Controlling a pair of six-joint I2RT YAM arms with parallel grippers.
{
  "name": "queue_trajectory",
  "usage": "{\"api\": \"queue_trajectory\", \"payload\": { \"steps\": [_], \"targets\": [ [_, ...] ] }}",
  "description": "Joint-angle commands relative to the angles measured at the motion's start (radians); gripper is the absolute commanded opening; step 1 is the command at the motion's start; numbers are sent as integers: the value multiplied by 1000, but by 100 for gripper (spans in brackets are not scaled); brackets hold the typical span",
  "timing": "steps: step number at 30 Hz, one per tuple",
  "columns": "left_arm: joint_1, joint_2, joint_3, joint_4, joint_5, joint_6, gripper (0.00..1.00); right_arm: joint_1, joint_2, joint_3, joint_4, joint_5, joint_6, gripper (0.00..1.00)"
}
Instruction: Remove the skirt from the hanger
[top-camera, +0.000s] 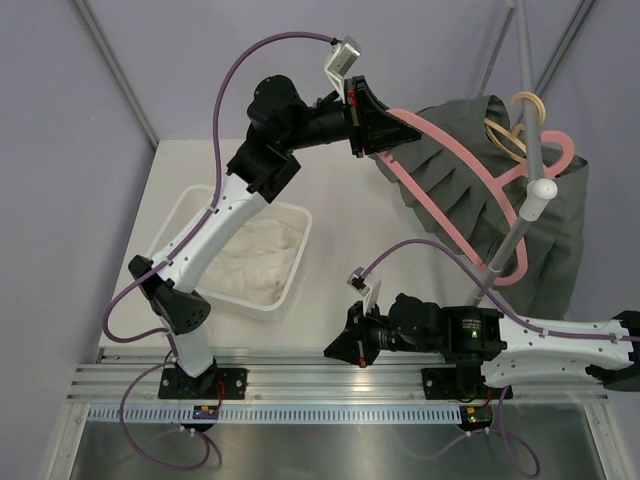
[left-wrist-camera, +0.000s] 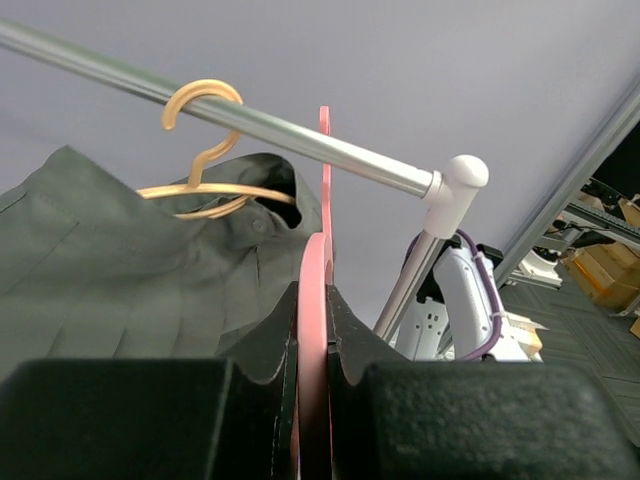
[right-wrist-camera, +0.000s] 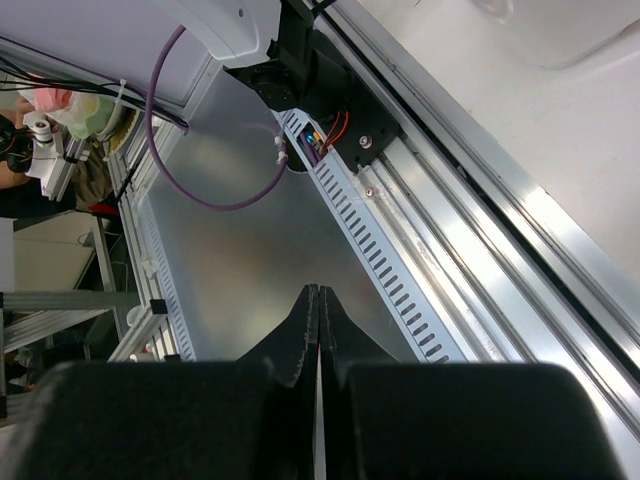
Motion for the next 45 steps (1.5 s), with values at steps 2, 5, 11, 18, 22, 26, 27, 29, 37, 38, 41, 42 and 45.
{"api": "queue_trajectory", "payload": {
  "steps": [2, 5, 11, 18, 22, 26, 27, 29, 37, 38, 41, 42, 45],
  "targets": [
    [25, -85, -42, 110, 14, -13, 0, 10, -32, -8, 28, 32, 15, 0],
    [38, -108, -87, 144, 23, -26, 0, 10, -45, -13, 24, 38, 18, 0],
    [46, -90, -50, 164, 37, -52, 0, 10, -39, -11, 18, 41, 19, 0],
    [63, -105, -114, 236, 51, -79, 0, 9, -65, -19, 7, 45, 28, 0],
    [78, -152, -220, 288, 52, -100, 0, 10, -100, -27, -7, 62, 35, 0],
    [84, -174, -277, 290, 55, -89, 0, 10, -115, -22, -30, 78, 37, 0],
    [86, -177, -291, 286, 58, -88, 0, 10, -117, -20, -31, 84, 37, 0],
    [86, -177, -305, 289, 66, -88, 0, 10, -112, -19, -33, 85, 37, 0],
    [86, -225, -421, 273, 61, -53, 64, 10, -69, 24, -60, 90, 26, 0],
    [84, -231, -432, 267, 61, -48, 67, 10, -69, 32, -82, 96, 23, 0],
    [86, -252, -466, 241, 54, -23, 76, 10, -91, 53, -116, 122, 23, 2],
    [86, -257, -474, 228, 49, -7, 79, 10, -101, 58, -120, 131, 23, 4],
    [86, -287, -494, 175, 35, 42, 85, 10, -137, 59, -136, 144, 25, 8]
  ]
}}
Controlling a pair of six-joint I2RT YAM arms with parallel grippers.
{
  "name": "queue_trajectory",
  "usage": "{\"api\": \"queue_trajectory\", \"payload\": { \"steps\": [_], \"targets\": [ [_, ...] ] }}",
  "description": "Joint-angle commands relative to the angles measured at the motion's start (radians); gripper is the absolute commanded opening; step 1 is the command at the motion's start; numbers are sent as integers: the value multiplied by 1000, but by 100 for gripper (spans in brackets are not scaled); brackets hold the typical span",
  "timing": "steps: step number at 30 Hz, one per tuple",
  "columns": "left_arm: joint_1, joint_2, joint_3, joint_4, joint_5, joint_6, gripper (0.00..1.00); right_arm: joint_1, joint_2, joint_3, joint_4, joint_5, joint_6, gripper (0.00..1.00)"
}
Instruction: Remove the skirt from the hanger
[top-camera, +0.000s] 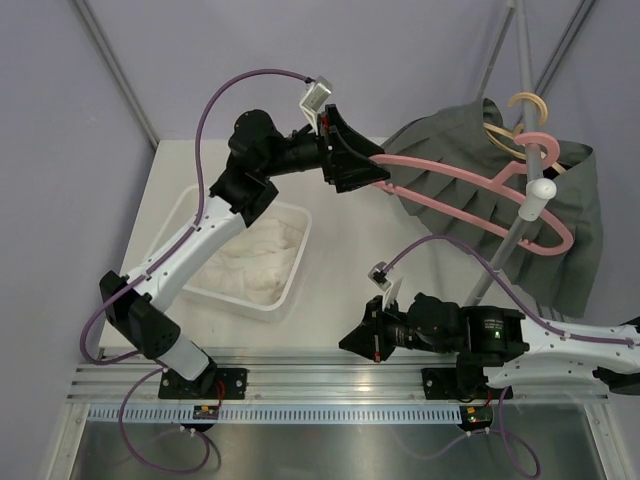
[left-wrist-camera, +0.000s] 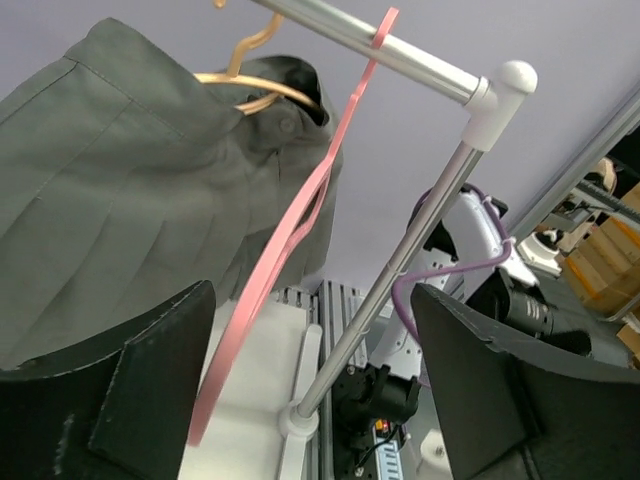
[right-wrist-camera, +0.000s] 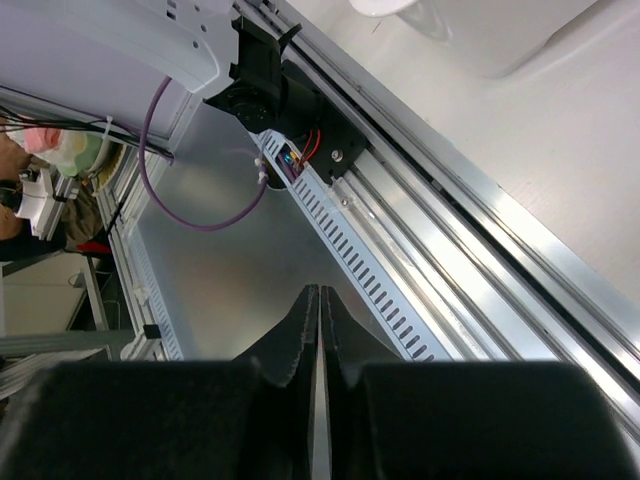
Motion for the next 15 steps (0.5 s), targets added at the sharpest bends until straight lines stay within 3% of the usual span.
{"api": "queue_trajectory", "payload": {
  "steps": [1, 5, 7, 10, 15],
  "targets": [
    [3, -69, -13, -36, -17, 91, 87, 10, -52, 54, -31, 60, -4, 11],
    [3, -96, -1, -210, -51, 207, 99, 10, -71, 48, -71, 73, 7, 27],
    [5, -107, 48, -322, -106, 331, 99, 10, -86, 41, -71, 68, 12, 32],
    [6, -115, 130, -534, -200, 488, 99, 10, -109, 25, -59, 65, 19, 34],
    [58, -20, 283, -596, -218, 582, 98, 10, -117, 0, -24, 28, 21, 33]
  ]
}}
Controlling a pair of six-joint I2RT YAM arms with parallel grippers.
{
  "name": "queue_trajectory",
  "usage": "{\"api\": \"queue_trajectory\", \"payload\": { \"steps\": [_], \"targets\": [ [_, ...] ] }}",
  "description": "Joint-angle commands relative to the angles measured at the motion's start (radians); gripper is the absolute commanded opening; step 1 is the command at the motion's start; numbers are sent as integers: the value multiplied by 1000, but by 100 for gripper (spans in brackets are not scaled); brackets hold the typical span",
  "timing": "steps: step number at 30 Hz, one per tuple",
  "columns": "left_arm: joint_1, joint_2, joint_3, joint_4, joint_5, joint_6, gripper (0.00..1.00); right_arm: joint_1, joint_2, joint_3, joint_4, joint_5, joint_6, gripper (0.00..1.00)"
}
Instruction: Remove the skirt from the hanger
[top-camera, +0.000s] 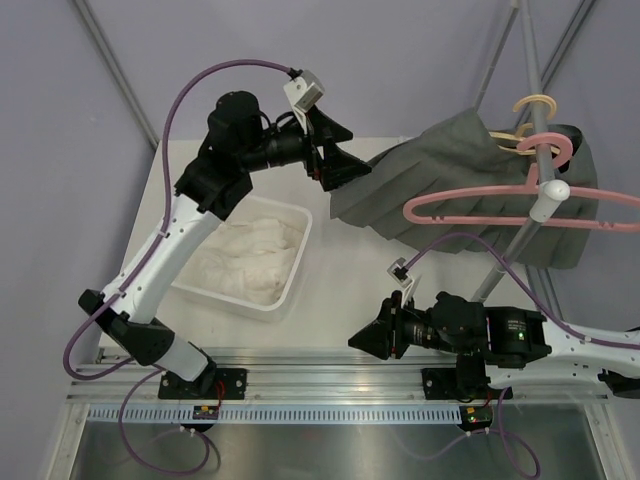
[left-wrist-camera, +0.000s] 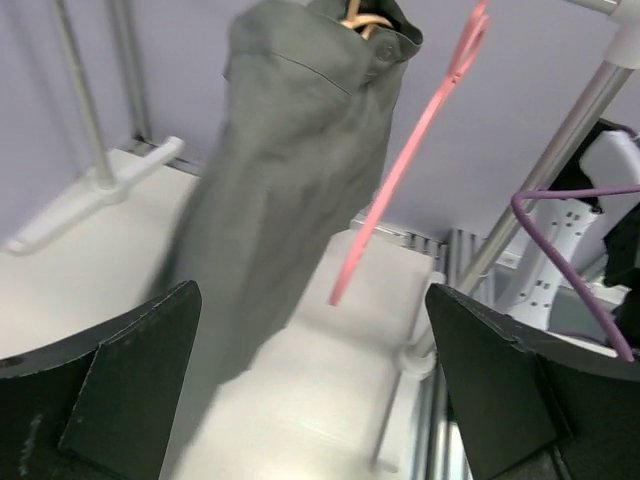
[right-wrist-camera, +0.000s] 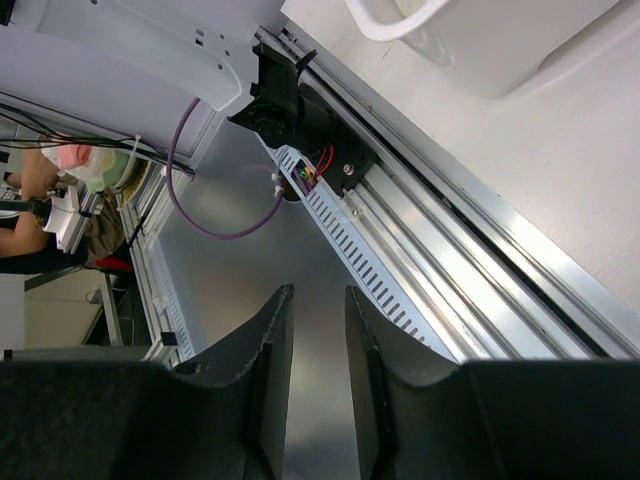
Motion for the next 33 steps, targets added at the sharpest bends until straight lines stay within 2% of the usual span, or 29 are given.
{"api": "queue_trajectory", "payload": {
  "steps": [1, 4, 6, 8, 11, 12, 15, 19, 22, 26, 33],
  "targets": [
    [39, 68, 185, -78, -53, 138, 95, 9, 1, -14, 37, -10, 13, 33],
    [41, 190, 280, -50, 17, 168, 90, 9, 14, -20, 47, -19, 14, 33],
    [41, 245, 340, -18, 61, 166, 91, 9, 18, -26, 63, -27, 18, 33],
    [41, 317, 372, 55, 95, 155, 99, 8, 18, -32, 73, -33, 19, 33],
    [37, 440, 428, 155, 195, 109, 99, 9, 11, -46, 95, -42, 27, 33],
    [31, 479, 505, 160, 192, 85, 99, 9, 7, -49, 98, -41, 28, 33],
    [5, 598, 601, 155, 161, 63, 99, 9, -1, -64, 100, -33, 44, 32],
    [-21, 613, 526, 348, 154, -12, 99, 9, -22, -89, 106, -34, 60, 29],
    [-27, 621, 509, 410, 155, -64, 99, 9, -38, -101, 106, -27, 73, 29],
    [-30, 626, 514, 427, 160, -109, 99, 8, -41, -109, 107, -22, 73, 29],
    [-41, 567, 474, 402, 70, -256, 99, 9, -9, -114, 146, -34, 64, 28]
  ]
}}
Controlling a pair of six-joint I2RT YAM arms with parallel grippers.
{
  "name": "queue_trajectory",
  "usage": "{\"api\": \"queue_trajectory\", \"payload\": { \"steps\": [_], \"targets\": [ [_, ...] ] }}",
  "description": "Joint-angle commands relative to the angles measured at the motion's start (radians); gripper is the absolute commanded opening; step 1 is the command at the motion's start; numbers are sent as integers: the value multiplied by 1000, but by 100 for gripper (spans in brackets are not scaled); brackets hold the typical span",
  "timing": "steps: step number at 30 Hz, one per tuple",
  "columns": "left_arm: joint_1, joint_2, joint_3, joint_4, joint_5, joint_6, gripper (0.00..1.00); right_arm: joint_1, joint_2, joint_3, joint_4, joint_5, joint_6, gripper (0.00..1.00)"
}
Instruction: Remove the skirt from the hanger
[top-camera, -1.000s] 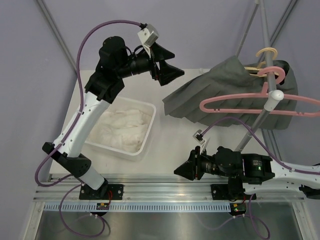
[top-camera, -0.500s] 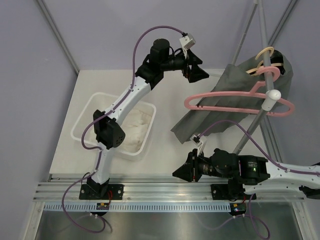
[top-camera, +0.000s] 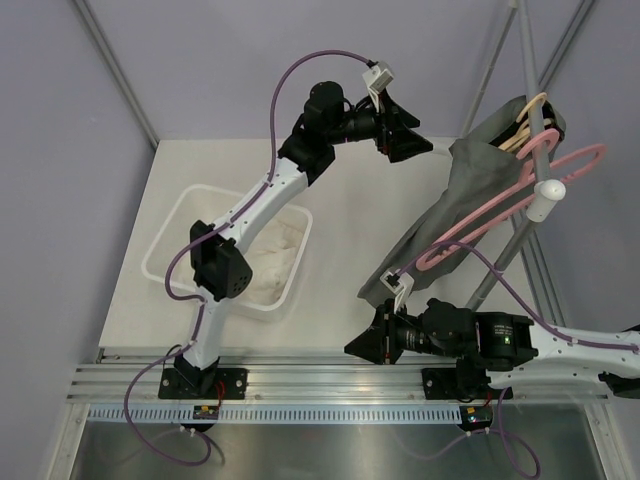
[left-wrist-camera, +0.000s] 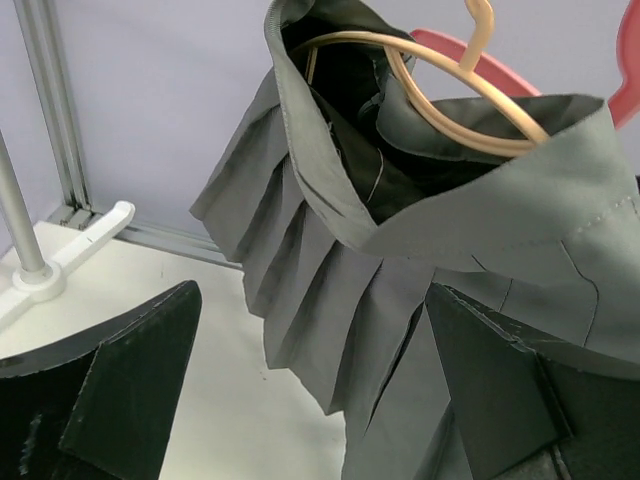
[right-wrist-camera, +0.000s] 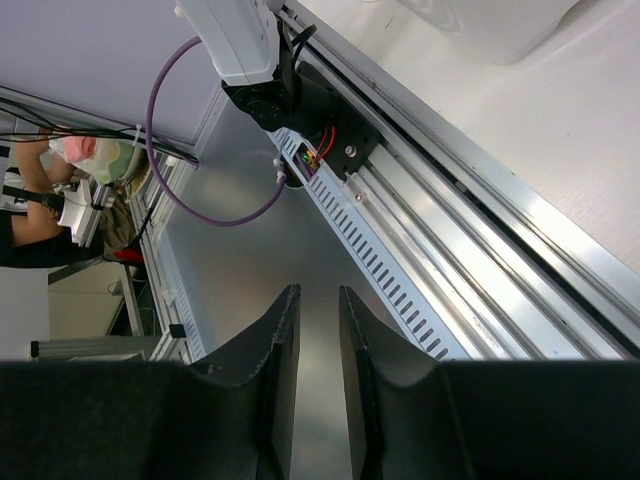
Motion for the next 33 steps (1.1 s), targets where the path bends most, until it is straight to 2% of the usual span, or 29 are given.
{"api": "queue_trajectory", "payload": {
  "steps": [1, 8, 14, 19, 24, 29, 33],
  "targets": [
    [-10, -108, -8, 32, -65, -96, 99, 8, 22, -3, 69, -3, 8, 28],
    [-96, -168, 0, -66, -172, -56, 99, 8, 42, -9, 84, -9, 11, 28],
    [-145, -164, 30, -146, -179, -2, 99, 8, 33, -18, 87, -9, 14, 27],
    [-192, -173, 21, -228, -209, 104, 99, 8, 24, -27, 89, -9, 16, 26],
    [-197, -153, 43, -285, -261, 163, 99, 8, 2, -36, 89, -9, 22, 26],
    [-197, -79, 121, -319, -252, 179, 99, 6, -16, -50, 84, -2, 32, 25],
    [-199, -41, 144, -299, -225, 162, 93, 8, -22, -49, 75, 3, 34, 25]
  ]
}}
